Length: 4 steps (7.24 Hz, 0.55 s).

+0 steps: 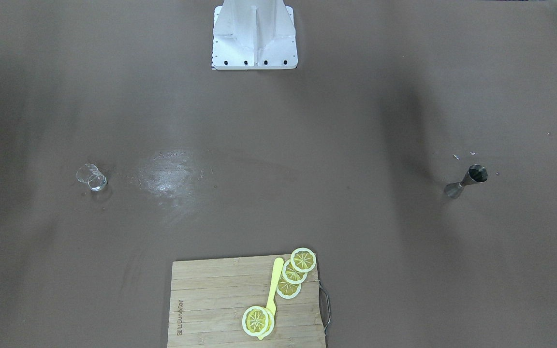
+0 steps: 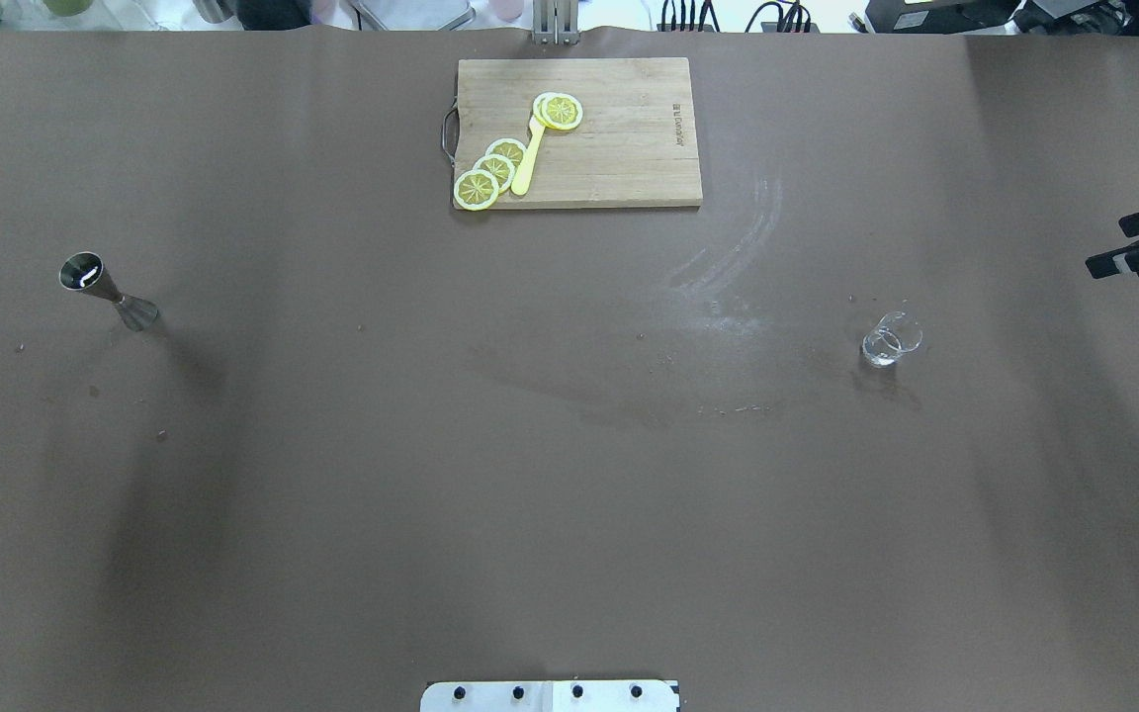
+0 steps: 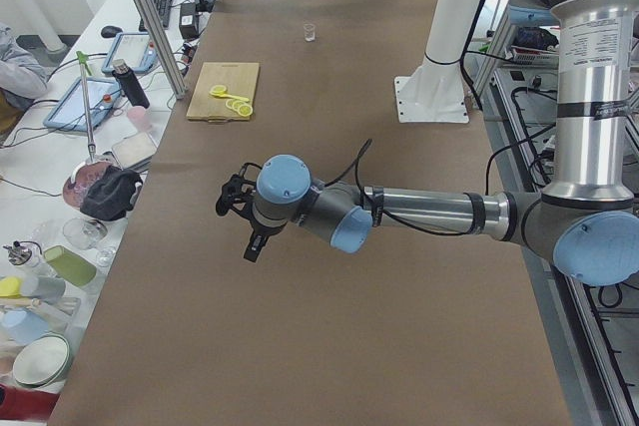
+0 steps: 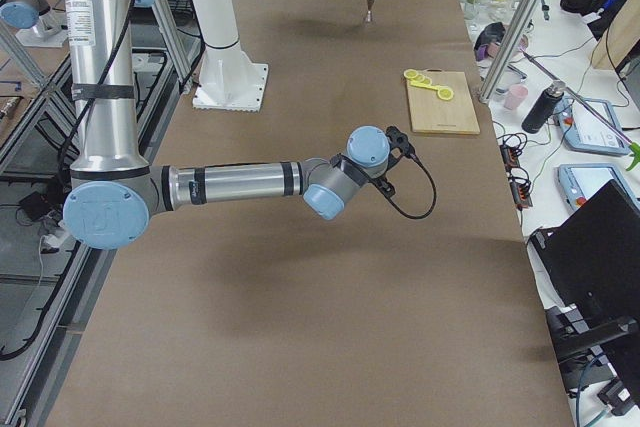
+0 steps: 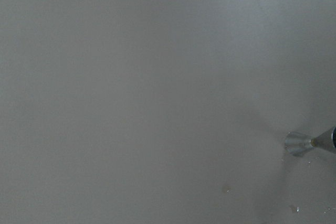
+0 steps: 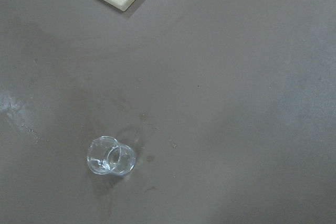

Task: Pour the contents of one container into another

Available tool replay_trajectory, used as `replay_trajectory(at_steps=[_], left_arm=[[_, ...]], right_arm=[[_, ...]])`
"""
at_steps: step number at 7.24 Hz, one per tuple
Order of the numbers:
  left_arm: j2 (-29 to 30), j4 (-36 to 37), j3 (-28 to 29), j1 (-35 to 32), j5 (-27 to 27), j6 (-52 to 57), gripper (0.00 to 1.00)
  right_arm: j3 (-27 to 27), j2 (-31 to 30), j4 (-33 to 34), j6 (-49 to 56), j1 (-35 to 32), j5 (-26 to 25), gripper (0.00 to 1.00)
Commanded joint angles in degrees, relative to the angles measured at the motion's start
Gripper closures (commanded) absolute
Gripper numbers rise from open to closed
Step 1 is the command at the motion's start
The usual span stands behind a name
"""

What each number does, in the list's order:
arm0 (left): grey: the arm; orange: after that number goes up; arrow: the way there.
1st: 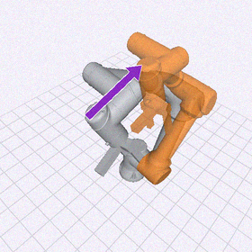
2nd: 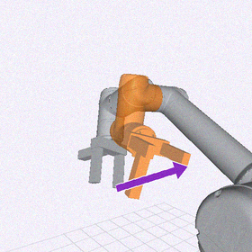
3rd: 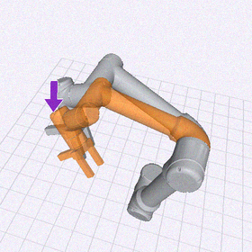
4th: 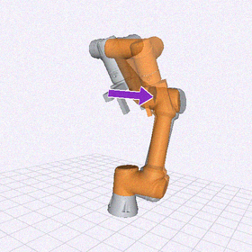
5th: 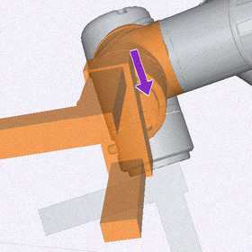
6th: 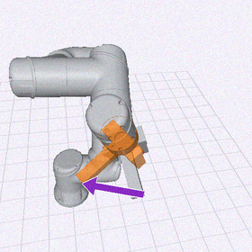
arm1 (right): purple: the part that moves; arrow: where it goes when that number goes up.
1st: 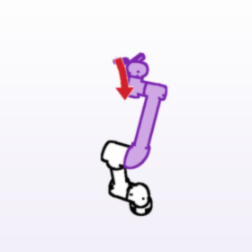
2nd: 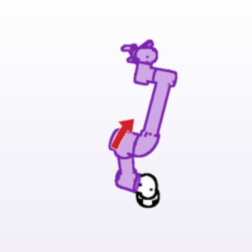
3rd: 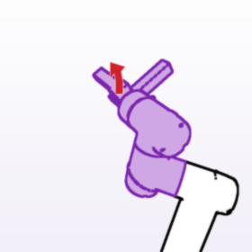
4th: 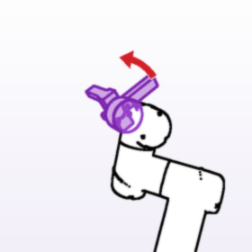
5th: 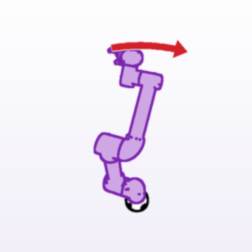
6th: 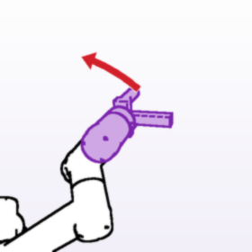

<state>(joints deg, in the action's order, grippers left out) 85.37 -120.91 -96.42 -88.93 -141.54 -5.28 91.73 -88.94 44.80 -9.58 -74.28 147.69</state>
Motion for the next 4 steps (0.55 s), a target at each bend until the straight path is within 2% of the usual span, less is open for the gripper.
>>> replay_trajectory(at_steps=[1,2,3,4], left_arm=[[-1.7,-12.0,-1.1,2.2,0.1,-0.3,0.01],[-2.3,-17.0,-1.2,2.4,0.7,-0.2,0.01],[-4.3,-19.9,-3.8,3.4,6.9,-0.1,0.01],[-8.3,-22.1,-6.4,4.8,9.3,-0.2,0.01]], right_arm=[[-3.3,0.7,-1.4,0.1,1.3,0.8,0.00],[-4.2,0.7,-3.1,0.2,1.7,0.9,0.00],[-5.8,0.6,-7.1,1.8,2.2,1.0,0.00],[-6.4,0.5,-8.7,3.1,2.0,1.1,0.00]])
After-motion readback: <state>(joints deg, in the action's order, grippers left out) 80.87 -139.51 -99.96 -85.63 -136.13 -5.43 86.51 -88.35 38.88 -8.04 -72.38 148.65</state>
